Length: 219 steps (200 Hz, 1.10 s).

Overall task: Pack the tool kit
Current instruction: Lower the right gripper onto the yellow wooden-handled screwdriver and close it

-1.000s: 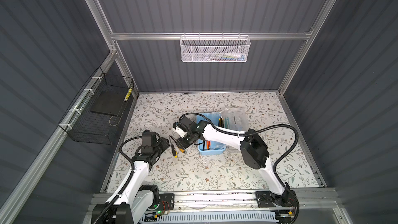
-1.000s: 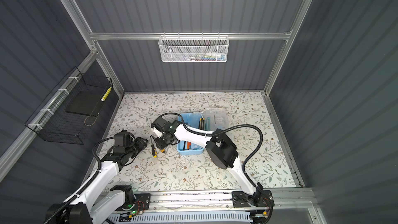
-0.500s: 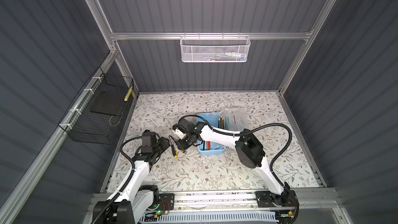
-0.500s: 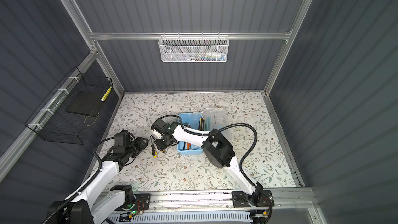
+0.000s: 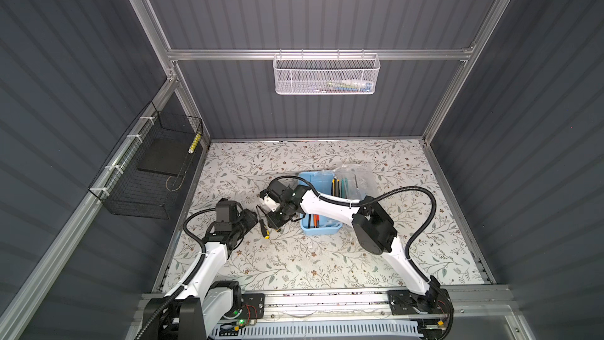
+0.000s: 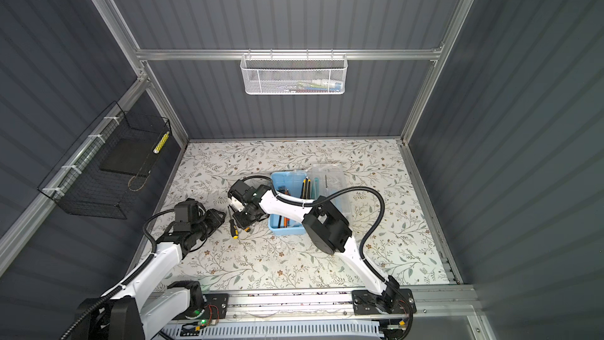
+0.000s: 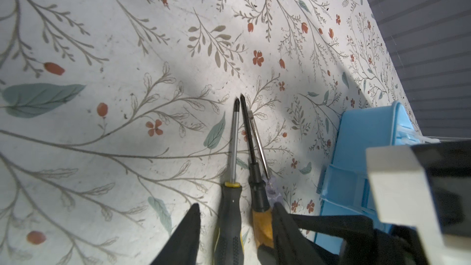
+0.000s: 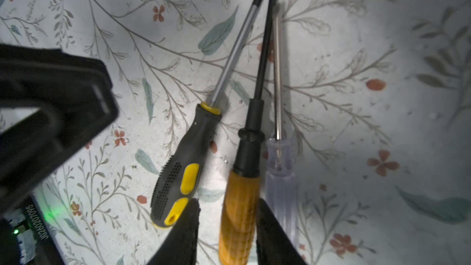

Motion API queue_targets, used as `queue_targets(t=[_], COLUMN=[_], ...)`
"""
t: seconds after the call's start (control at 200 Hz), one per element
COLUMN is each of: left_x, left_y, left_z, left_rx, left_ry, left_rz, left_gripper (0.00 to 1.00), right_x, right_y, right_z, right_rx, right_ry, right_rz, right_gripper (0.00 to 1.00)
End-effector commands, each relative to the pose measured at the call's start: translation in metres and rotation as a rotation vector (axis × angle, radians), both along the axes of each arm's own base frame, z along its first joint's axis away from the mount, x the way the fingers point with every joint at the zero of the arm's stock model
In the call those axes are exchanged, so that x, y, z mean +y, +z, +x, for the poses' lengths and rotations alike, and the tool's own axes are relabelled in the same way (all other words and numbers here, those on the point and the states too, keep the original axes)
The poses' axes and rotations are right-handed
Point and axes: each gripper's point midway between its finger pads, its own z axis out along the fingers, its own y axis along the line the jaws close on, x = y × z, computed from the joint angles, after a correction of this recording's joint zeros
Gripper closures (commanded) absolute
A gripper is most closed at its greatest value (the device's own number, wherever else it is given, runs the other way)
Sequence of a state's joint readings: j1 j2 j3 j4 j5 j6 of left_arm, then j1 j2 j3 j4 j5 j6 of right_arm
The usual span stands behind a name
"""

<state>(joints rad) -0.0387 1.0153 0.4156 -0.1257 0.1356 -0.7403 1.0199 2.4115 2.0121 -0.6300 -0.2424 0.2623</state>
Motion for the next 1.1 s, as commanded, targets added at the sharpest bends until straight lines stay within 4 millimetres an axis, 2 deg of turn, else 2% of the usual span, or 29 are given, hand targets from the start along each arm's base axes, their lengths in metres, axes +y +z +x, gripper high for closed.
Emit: queue_targets(t=[0.0, 1.091], left_x=[0.000, 0.004], left_y=[-0.005, -0.009], left_z=[-0.003, -0.008], left_rx=[0.009, 0.009], left_ry=[-0.010, -0.005], left_rz=[-0.003, 0.017], left_gripper=[0.53, 0.53], right_x=[-0.002, -0.016], right_y=[-0.006, -0.044], right_z=[-0.004, -0.008], right_rx=[0.024, -0.021], right_ry=[0.007, -0.004], right_rz=[-0.029, -0.222], right_gripper=[0.61, 0.65])
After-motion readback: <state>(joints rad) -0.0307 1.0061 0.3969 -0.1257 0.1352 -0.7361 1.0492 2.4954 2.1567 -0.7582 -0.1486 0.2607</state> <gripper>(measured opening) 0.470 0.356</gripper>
